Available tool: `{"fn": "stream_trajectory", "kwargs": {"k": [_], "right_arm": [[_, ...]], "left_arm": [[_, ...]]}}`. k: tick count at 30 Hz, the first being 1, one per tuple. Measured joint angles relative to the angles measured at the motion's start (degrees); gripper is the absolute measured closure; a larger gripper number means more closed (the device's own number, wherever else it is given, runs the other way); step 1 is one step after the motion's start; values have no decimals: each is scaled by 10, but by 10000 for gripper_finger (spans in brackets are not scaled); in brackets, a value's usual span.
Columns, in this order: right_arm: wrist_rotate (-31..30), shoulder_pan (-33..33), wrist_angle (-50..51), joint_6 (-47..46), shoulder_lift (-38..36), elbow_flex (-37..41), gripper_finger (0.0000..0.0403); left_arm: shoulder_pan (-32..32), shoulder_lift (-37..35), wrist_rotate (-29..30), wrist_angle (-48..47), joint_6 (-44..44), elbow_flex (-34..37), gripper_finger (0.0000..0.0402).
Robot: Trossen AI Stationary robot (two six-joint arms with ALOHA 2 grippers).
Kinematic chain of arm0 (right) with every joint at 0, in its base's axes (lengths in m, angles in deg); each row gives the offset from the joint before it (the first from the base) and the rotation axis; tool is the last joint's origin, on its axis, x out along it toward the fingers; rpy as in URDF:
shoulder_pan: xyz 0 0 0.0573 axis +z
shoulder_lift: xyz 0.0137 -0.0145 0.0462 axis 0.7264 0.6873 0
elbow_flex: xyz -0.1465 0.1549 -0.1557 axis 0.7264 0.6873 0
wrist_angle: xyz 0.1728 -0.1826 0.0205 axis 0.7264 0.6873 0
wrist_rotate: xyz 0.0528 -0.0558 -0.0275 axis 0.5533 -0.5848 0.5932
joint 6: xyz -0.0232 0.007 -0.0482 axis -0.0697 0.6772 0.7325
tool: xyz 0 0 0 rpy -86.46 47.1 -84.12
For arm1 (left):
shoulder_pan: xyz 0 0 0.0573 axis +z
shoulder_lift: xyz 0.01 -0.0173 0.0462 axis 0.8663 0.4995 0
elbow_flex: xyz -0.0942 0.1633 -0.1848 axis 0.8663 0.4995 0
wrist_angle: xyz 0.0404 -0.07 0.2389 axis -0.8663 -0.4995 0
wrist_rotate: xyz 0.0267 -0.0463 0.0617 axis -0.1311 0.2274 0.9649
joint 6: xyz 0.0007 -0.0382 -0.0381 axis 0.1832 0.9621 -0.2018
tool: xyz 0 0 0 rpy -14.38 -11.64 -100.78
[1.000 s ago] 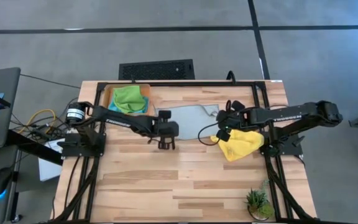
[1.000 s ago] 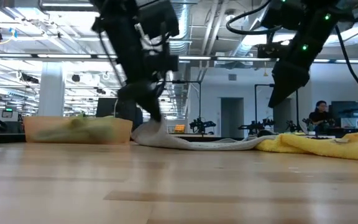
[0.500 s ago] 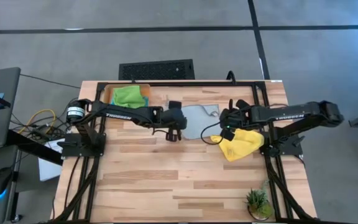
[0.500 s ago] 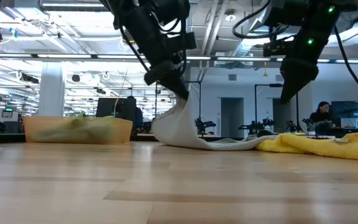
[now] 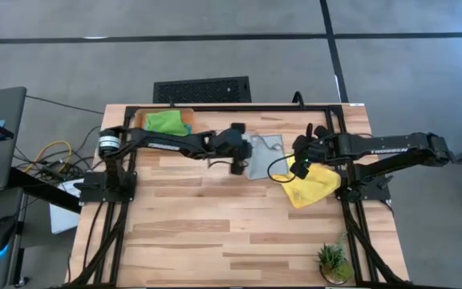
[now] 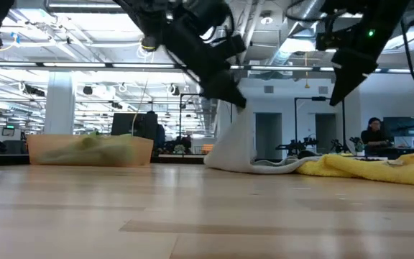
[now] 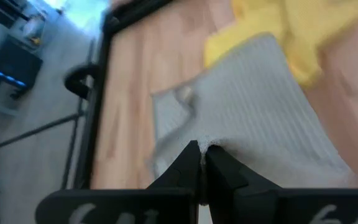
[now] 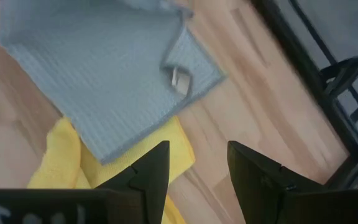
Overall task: Fold microfiber towels
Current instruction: Fold the gray microfiber cloth
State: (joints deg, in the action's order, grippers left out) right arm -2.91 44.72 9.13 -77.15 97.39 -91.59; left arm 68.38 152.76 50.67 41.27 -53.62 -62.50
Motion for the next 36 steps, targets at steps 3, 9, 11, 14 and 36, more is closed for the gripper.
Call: {"fn": "stream_trajectory", "kwargs": {"k": [3, 9, 11, 14, 36], "right_arm": [[1, 1, 7, -1, -14, 1, 218], [2, 11, 5, 0, -29, 0, 218], [1, 16, 3, 0, -30, 0, 218], [2, 25, 8, -1, -31, 1, 218], [0, 51, 16, -13, -33, 1, 218]], "left_arm": [[-1, 26, -1, -13, -15, -41, 401], [0, 91, -2, -37, -34, -146, 401], [1, 111, 0, -57, -40, -184, 401], [0, 141, -4, -89, -41, -234, 401], [-9, 213, -65, -121, -23, -307, 377]]}}
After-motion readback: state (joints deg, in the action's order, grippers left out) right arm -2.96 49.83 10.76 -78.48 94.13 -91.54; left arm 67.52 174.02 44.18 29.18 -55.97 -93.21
